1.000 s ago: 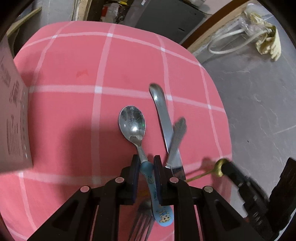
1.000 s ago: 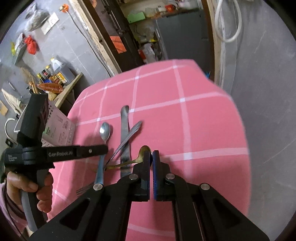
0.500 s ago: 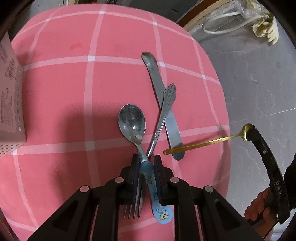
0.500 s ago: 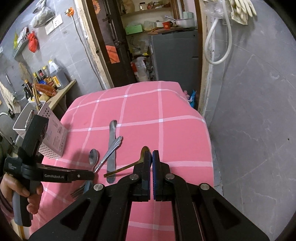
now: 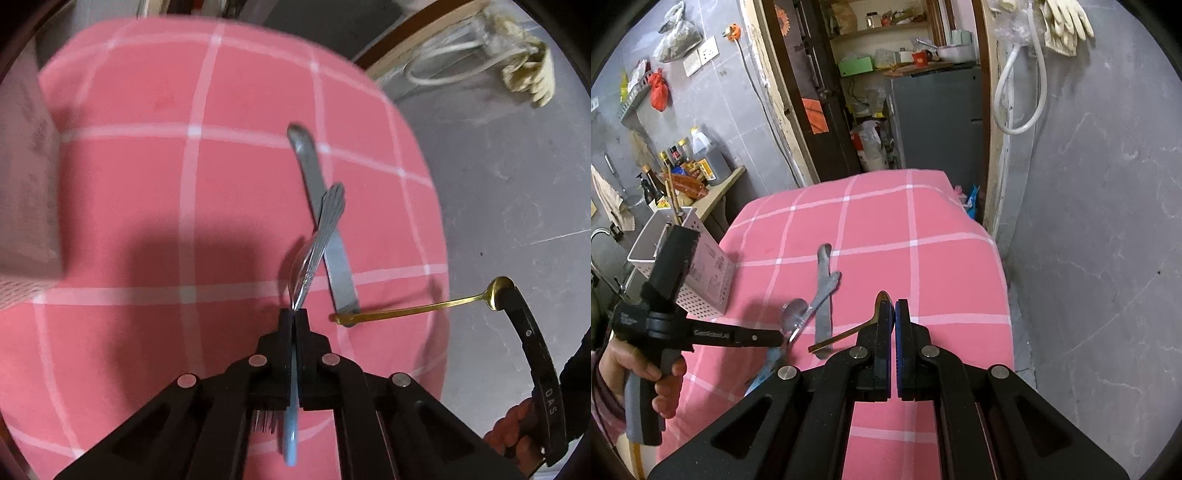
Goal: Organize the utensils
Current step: 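Lift the fork with the left tool while the right tool lifts the gold spoon, then insert the fork into the holder with the left tool while the right tool inserts the gold spoon, then open both tools and withdraw them toward the remaining knife and fork, then grasp the ornate-handled fork with the left tool while the right tool grasps the butter knife, then lift the fork with the left tool while the right tool lifts the butter knife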
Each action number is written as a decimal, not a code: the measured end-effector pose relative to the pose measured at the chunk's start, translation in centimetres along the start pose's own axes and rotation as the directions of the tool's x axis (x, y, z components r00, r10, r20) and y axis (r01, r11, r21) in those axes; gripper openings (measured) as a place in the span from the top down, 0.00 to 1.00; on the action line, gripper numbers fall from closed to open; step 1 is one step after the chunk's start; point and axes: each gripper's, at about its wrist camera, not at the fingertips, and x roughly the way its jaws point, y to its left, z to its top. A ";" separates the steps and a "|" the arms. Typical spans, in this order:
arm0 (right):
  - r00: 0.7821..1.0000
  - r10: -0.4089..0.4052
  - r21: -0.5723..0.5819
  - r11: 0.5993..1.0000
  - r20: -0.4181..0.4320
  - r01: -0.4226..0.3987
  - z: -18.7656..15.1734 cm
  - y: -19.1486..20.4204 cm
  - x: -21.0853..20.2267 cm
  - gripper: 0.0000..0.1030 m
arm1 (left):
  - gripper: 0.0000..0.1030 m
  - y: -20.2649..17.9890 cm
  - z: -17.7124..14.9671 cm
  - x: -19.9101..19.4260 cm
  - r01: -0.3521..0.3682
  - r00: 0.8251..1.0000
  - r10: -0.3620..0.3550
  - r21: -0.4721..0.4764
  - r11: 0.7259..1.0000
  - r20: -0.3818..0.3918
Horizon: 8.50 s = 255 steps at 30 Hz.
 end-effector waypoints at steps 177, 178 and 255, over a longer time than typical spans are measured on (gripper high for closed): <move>0.974 0.062 -0.033 0.998 0.220 -0.056 2.0 -3.4 -5.5 0.01 | 0.00 -4.9 -5.9 -8.8 -0.213 0.826 0.063 0.206 0.955 0.560; 0.975 0.069 -0.031 0.997 0.210 -0.064 2.0 -3.5 -5.1 0.01 | 0.00 -4.8 -5.7 -8.3 -0.210 0.833 0.067 0.202 0.957 0.549; 0.822 0.362 -0.061 0.901 -0.440 -0.429 0.6 6.6 17.0 0.96 | 0.94 1.0 -1.2 1.2 -0.140 0.962 0.142 -0.025 0.990 0.231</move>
